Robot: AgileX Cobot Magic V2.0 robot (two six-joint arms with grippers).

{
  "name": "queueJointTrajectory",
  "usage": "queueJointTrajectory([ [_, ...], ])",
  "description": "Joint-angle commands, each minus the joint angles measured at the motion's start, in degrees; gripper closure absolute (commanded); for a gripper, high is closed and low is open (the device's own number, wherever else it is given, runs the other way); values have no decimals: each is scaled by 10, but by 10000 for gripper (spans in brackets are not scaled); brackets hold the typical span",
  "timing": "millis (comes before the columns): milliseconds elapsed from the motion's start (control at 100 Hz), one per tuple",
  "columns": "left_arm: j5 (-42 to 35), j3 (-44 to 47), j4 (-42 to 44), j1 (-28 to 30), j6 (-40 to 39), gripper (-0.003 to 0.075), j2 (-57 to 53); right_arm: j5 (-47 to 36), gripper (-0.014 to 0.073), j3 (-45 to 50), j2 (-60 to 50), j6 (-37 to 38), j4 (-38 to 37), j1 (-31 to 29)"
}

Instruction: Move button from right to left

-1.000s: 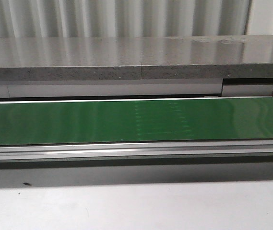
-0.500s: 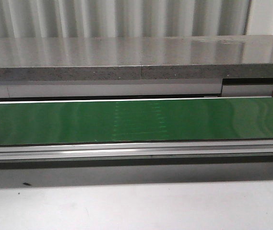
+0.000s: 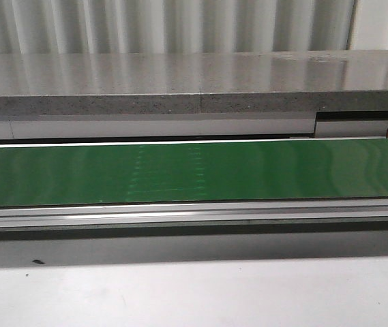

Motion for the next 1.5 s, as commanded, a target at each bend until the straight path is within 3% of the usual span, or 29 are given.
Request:
queueJointTrajectory([
  [0, -69, 12, -10, -14, -6, 741, -34, -46, 662, -14, 6, -4, -3, 2],
  [190, -136, 83, -10, -22, -6, 741, -115, -46, 662, -14, 6, -4, -3, 2],
  [870, -187, 220, 3, -9, -4, 741, -294, -46, 662, -14, 6, -4, -3, 2],
  [1050, -211, 264, 137, 33, -128, 741, -329, -46, 662, -14, 6, -4, -3, 2],
  [1440, -221, 398, 132, 39, -128, 741, -488, -46, 662, -14, 6, -4, -3, 2],
  [1490, -179, 396, 132, 39, -128, 741, -495, -46, 662, -14, 6, -4, -3, 2],
])
